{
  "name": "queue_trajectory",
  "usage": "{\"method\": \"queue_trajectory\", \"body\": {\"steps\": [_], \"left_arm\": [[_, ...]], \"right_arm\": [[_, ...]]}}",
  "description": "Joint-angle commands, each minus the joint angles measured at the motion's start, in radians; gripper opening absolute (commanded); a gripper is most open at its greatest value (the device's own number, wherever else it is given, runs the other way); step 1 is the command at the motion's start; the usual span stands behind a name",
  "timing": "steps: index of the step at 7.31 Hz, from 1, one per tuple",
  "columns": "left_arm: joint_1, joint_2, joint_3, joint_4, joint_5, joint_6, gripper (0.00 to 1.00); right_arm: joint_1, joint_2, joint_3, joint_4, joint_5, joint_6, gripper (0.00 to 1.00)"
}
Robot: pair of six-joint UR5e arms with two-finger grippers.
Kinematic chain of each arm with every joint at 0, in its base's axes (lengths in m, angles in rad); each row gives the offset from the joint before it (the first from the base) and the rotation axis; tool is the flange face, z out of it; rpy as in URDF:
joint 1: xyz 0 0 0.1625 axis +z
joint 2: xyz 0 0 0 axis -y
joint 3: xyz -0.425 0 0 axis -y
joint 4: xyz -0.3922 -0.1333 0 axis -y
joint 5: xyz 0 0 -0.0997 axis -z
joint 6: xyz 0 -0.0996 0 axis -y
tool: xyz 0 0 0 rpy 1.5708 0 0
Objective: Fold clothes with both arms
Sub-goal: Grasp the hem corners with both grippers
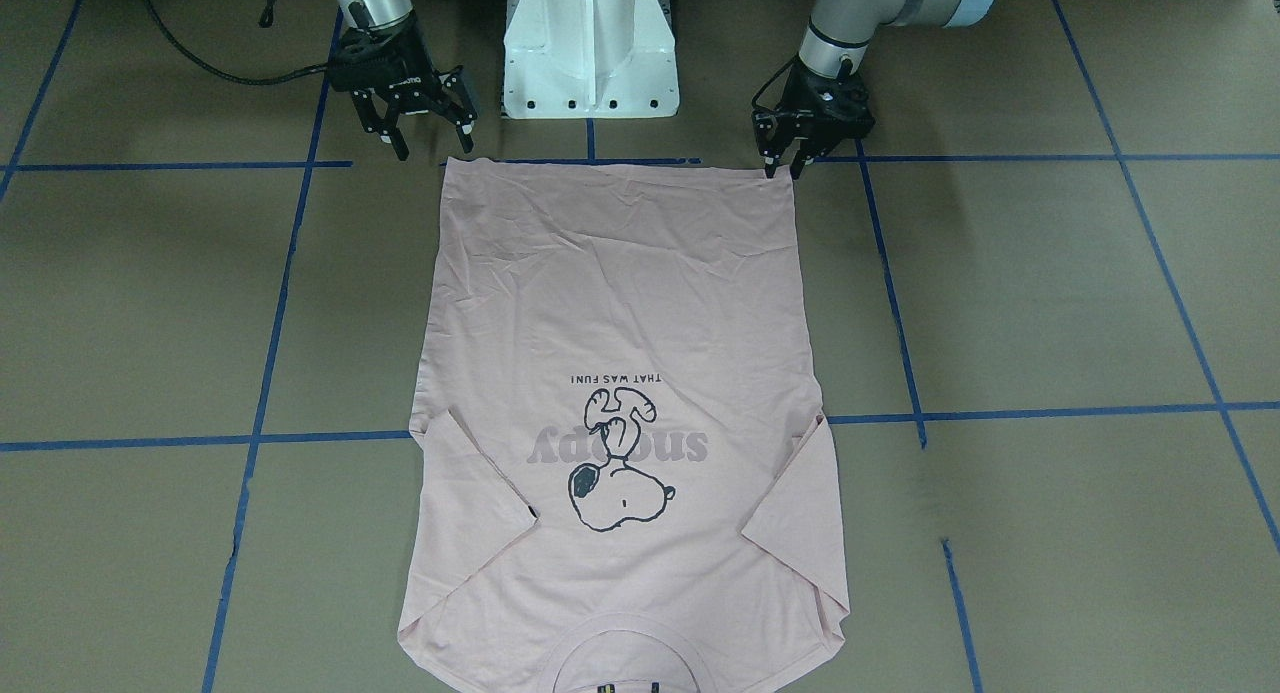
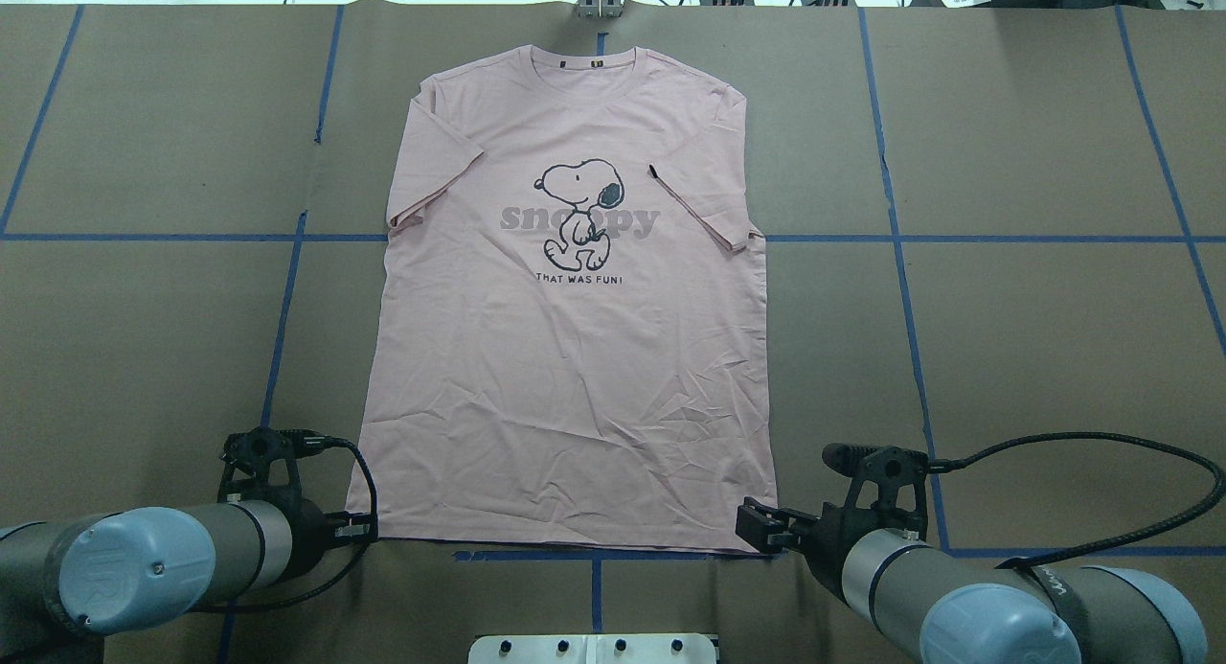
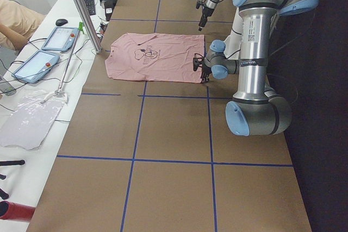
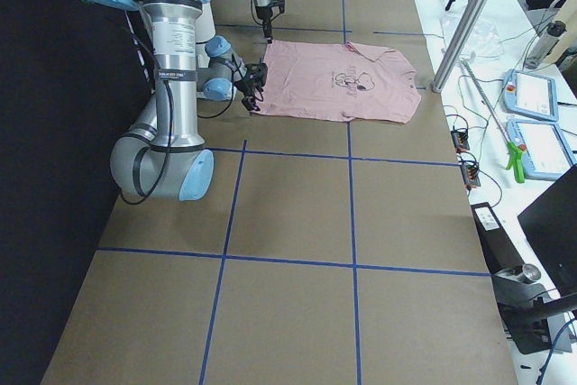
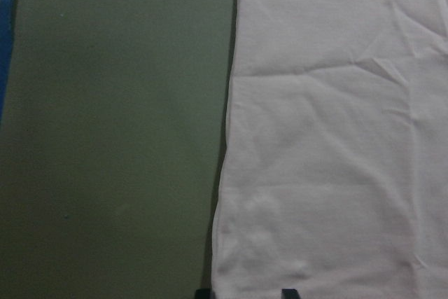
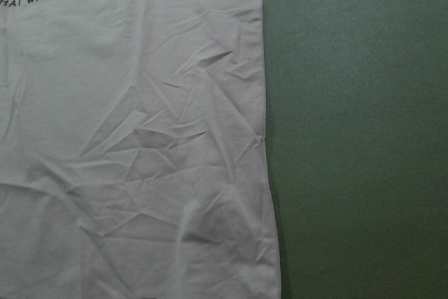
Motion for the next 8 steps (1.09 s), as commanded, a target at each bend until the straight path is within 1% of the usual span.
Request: {"method": "queue_trajectory", "body": {"steps": [1, 2, 3, 4, 5, 6, 7, 8], "left_arm": [[0.003, -0.002, 0.004, 0.000, -0.003, 0.002, 0.26], [0.003, -0.002, 0.002, 0.000, -0.003, 0.003, 0.07], [0.003, -0.002, 0.001, 0.000, -0.004, 0.005, 0.00], [0.003, -0.003, -0.001, 0.000, -0.004, 0.005, 0.00], [0.003, -0.005, -0.002, -0.001, -0.004, 0.005, 0.00], [0.003, -0.006, -0.002, -0.002, -0.004, 0.005, 0.00], [0.003, -0.008, -0.002, -0.002, -0.004, 0.005, 0.00], [0.003, -0.009, -0.002, -0.002, -0.004, 0.005, 0.00]], "right_arm": [[-0.003, 0.000, -0.002, 0.000, 0.000, 0.000, 0.95], [-0.004, 0.000, -0.002, 0.000, -0.006, 0.000, 0.95], [-0.009, 0.000, -0.011, 0.000, -0.017, 0.000, 0.95], [-0.017, 0.001, -0.017, 0.000, -0.022, 0.020, 0.94], [-0.044, 0.011, -0.034, 0.000, -0.050, 0.079, 0.86], [-0.056, 0.021, -0.064, -0.002, -0.061, 0.127, 0.76], [-0.060, 0.032, -0.095, -0.002, -0.062, 0.177, 0.69], [-0.060, 0.060, -0.132, -0.002, -0.063, 0.186, 0.68]]}}
